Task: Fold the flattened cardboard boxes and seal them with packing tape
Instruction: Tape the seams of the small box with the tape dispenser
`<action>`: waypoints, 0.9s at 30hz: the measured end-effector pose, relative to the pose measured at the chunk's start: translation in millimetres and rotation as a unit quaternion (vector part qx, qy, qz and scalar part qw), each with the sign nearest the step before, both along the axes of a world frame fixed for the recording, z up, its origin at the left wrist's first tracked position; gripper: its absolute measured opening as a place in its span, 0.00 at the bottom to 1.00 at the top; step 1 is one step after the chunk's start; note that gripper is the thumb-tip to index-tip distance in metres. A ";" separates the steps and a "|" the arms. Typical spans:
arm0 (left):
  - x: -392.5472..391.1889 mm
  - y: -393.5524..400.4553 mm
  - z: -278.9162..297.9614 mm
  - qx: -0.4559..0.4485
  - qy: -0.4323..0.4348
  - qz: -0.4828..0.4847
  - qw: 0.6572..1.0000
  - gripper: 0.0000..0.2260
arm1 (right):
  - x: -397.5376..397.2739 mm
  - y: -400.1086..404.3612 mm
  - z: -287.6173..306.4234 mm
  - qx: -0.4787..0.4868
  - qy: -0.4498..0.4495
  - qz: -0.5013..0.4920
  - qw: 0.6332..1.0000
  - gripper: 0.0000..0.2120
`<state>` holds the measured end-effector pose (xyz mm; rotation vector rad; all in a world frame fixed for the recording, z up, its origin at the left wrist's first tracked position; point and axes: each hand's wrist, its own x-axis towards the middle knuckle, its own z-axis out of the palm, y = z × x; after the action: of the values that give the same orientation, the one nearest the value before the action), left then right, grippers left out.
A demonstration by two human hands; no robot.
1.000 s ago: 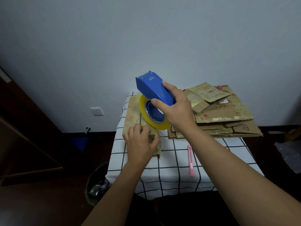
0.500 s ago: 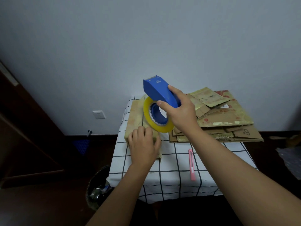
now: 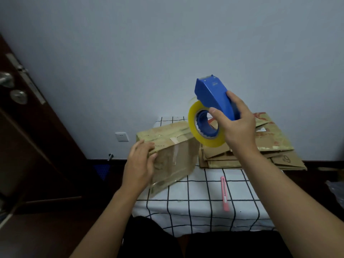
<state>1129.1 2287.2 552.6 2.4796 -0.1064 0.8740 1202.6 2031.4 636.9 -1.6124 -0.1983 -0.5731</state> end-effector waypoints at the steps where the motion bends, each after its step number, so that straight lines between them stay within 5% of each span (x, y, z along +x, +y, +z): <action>1: -2.6 7.9 0.3 -0.010 0.014 -0.011 1.000 0.10 | -0.2 -1.3 0.3 0.002 -0.001 0.001 1.000 0.31; 5: -6.2 33.8 -10.7 0.023 0.073 -0.051 0.996 0.16 | -2.3 -0.7 -6.5 -0.008 0.008 0.006 1.000 0.32; 9: -9.0 32.9 -22.2 0.092 0.126 0.046 0.987 0.17 | -4.0 2.8 -16.9 -0.010 0.022 0.015 1.000 0.32; 15: 2.7 -23.7 -17.4 0.156 0.088 0.080 0.981 0.24 | -3.4 10.8 -22.6 -0.023 0.024 0.020 0.999 0.30; 20: 34.8 -84.2 -18.1 0.170 0.143 0.114 0.968 0.37 | -4.8 12.4 -26.5 -0.067 0.022 -0.005 0.997 0.30; 27: 54.3 -111.2 -22.1 0.137 0.124 0.170 0.968 0.24 | -9.0 -4.4 -40.7 -0.124 0.023 -0.037 0.991 0.29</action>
<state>1183.4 2175.9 530.5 2.9000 0.3140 0.7092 1193.6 2027.0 596.3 -1.8780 -0.1818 -0.5855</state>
